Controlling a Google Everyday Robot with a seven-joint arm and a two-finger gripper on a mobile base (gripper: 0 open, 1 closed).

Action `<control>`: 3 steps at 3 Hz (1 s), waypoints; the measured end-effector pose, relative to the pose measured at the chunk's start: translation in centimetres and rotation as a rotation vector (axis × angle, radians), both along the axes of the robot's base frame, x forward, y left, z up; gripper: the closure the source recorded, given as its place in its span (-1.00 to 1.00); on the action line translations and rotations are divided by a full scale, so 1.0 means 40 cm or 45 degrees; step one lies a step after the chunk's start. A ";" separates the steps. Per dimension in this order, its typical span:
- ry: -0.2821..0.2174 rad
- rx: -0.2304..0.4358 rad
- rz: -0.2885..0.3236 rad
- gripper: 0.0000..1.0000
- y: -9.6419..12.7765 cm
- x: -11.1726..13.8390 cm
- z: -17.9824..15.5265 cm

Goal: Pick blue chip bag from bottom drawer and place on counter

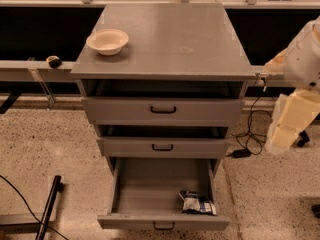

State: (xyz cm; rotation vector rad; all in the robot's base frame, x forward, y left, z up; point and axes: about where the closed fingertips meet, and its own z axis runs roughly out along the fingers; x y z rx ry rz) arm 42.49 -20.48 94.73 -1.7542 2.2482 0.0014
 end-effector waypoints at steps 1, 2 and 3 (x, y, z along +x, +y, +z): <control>0.090 0.097 0.029 -1.00 0.057 -0.069 -0.118; 0.202 0.096 0.026 -1.00 0.062 -0.127 -0.220; 0.202 0.097 0.027 -1.00 0.062 -0.127 -0.220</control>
Offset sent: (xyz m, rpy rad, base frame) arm -0.0274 0.0229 -0.0472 0.0766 0.0711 0.0230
